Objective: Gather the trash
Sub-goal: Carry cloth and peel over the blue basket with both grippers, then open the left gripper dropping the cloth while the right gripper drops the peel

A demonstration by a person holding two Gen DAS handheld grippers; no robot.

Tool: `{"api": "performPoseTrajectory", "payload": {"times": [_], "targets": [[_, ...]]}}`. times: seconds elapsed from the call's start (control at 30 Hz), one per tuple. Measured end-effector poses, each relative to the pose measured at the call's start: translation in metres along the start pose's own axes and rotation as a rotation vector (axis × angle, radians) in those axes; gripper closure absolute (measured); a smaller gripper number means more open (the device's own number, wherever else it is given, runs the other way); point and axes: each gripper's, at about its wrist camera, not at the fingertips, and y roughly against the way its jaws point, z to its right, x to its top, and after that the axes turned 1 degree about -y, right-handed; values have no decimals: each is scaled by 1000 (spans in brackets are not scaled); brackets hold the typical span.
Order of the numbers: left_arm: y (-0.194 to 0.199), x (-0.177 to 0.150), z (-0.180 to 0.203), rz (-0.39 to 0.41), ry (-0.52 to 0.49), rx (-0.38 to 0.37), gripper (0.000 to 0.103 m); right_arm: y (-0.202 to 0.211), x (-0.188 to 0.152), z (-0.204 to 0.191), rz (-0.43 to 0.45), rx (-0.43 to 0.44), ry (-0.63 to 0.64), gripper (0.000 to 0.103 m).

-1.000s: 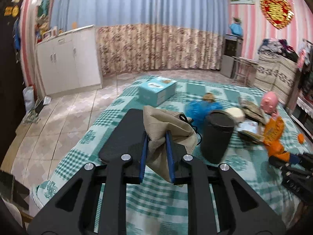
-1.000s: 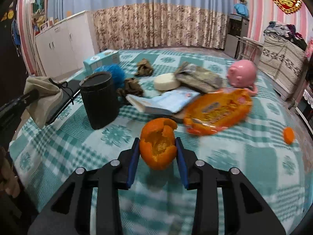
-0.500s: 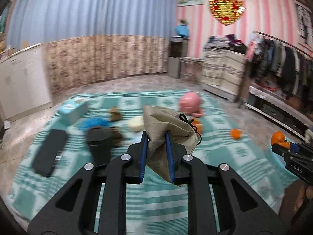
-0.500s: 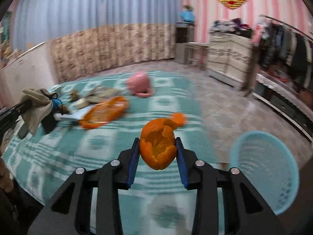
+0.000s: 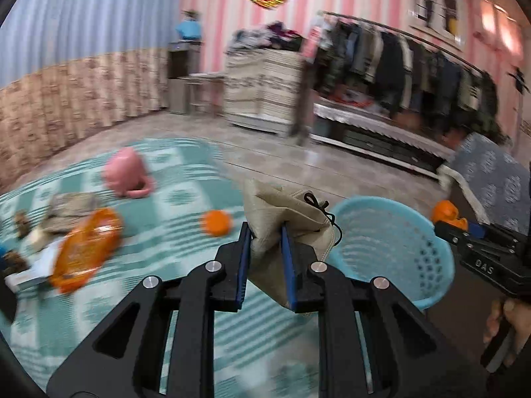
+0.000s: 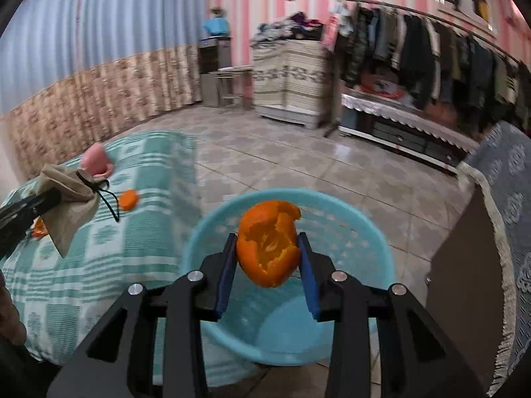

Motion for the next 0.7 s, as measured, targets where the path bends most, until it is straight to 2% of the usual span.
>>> {"api": "performPoseTrajectory", "payload": {"times": [0.13, 0.27, 0.4, 0.5, 0.53, 0.57, 0.6, 0.67, 0.7], "targets": [[-33, 4, 47, -46, -70, -72, 84, -8, -4, 31, -12, -38, -55, 67], [-60, 3, 76, -84, -134, -93, 84, -18, -10, 50, -29, -56, -91, 67], [-81, 3, 98, -115, -143, -121, 84, -25, -18, 60, -49, -68, -112, 67], [-96, 5, 109, -127, -155, -121, 80, -29, -20, 63, -59, -75, -119, 67], [-100, 6, 111, -132, -152, -126, 77, -31, -20, 64, -61, -77, -123, 67], [-103, 7, 111, -144, -148, -138, 65, -30, -20, 63, -62, -78, -124, 67], [-107, 8, 111, -155, -139, -139, 49, -30, -21, 63, -62, -79, -125, 67], [-108, 9, 109, -146, -126, -133, 33, -31, -22, 62, -64, -82, -123, 67], [-108, 11, 106, -145, -119, -143, 31, -32, -21, 60, -66, -84, -119, 67]]}}
